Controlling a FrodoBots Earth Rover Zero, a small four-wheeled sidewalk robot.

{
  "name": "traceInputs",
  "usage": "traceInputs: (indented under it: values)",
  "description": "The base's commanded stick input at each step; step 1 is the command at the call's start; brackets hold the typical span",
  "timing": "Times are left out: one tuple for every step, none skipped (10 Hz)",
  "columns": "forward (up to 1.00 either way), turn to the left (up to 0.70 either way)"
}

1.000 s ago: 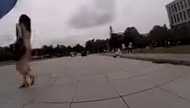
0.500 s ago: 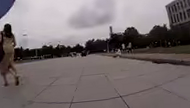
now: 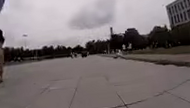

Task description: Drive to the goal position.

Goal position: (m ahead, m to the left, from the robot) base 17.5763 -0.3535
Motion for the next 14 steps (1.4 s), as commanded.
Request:
traceInputs:
  values:
    - [0.6, 0.01]
    - [0.6, 0.01]
    - [0.6, 0.01]
    - [0.6, 0.01]
    - [0.6, 0.01]
    - [0.6, 0.01]
    - [0.6, 0.01]
    - [0.6, 0.01]
    - [0.6, 0.01]
    - [0.6, 0.01]
    - [0.6, 0.01]
    - [0.6, 0.01]
    - [0.6, 0.01]
    - [0.6, 0.01]
